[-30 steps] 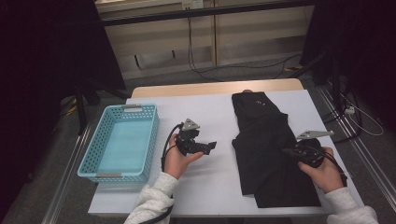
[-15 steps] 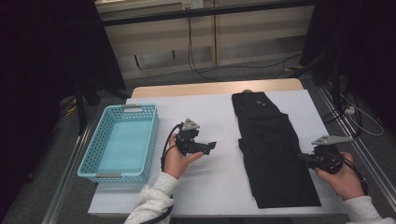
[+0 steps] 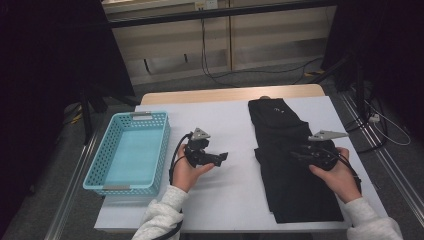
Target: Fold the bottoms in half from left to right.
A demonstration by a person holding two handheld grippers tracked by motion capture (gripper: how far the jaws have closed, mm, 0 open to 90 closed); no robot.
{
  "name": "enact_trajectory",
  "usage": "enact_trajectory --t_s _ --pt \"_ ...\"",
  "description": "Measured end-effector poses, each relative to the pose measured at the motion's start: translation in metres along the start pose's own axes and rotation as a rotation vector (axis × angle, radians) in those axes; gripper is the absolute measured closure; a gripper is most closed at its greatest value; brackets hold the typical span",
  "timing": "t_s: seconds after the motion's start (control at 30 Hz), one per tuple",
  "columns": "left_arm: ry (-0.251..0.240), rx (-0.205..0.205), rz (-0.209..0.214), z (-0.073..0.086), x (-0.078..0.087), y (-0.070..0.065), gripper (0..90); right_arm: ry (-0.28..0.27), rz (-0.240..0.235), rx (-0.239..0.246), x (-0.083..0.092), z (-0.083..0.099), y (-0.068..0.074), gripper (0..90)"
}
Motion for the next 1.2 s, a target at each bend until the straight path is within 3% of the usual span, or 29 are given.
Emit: enact_trajectory --t_s 0.3,0.33,0.37,0.4,0.47,0.53,0.63,0.77,0.93,1.0,1.07,1.2 --pt "0.010 0.011 -0.008 0.006 0.004 0.002 10.2 -0.044 0.010 -0.039 -0.029 -0.033 0.009 35.4" --pt "0.015 0.011 -0.003 0.006 0.005 0.003 10.1 -0.046 0.008 -0.044 -0.032 -0.036 0.011 36.3" --pt "-0.001 0.024 -0.029 0.007 0.004 0.003 10.1 -0.048 0.009 -0.041 -0.036 -0.039 0.012 37.0" --pt "0.015 0.016 -0.008 0.008 0.006 0.004 10.1 -0.051 0.009 -0.034 -0.039 -0.042 0.015 36.6" --pt "0.015 0.025 -0.016 0.011 0.007 0.005 10.0 -0.052 -0.001 -0.039 -0.047 -0.045 0.020 36.5" --pt "0.016 0.027 -0.023 0.014 0.008 0.007 10.0 -0.053 -0.018 -0.041 -0.055 -0.047 0.025 36.5" --pt "0.009 0.041 -0.032 0.017 0.011 0.008 9.9 -0.042 -0.005 -0.024 -0.064 -0.050 0.030 36.4" --pt "0.011 0.038 -0.044 0.020 0.015 0.009 9.8 -0.053 -0.016 -0.047 -0.074 -0.057 0.037 35.9" --pt "0.005 0.056 -0.048 0.023 0.019 0.010 9.8 -0.054 -0.006 -0.046 -0.089 -0.060 0.046 29.7" --pt "0.010 0.059 -0.050 0.024 0.018 0.011 9.8 -0.051 0.022 -0.026 -0.093 -0.060 0.048 26.8" --pt "0.015 0.064 -0.045 0.026 0.018 0.011 9.7 -0.050 0.014 -0.027 -0.096 -0.061 0.050 27.1" --pt "0.009 0.067 -0.046 0.025 0.019 0.012 9.8 -0.015 0.028 0.008 -0.107 -0.056 0.052 32.4"
Point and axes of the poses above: each handheld gripper's, and its own axes: x roughly backward along the jaws, z roughly out of its underside, y roughly to its left, the point moved 5 cm from there along -x, roughly forward along the jaws, and after that the axes turned 6 degrees about z, right-handed, at the moved point
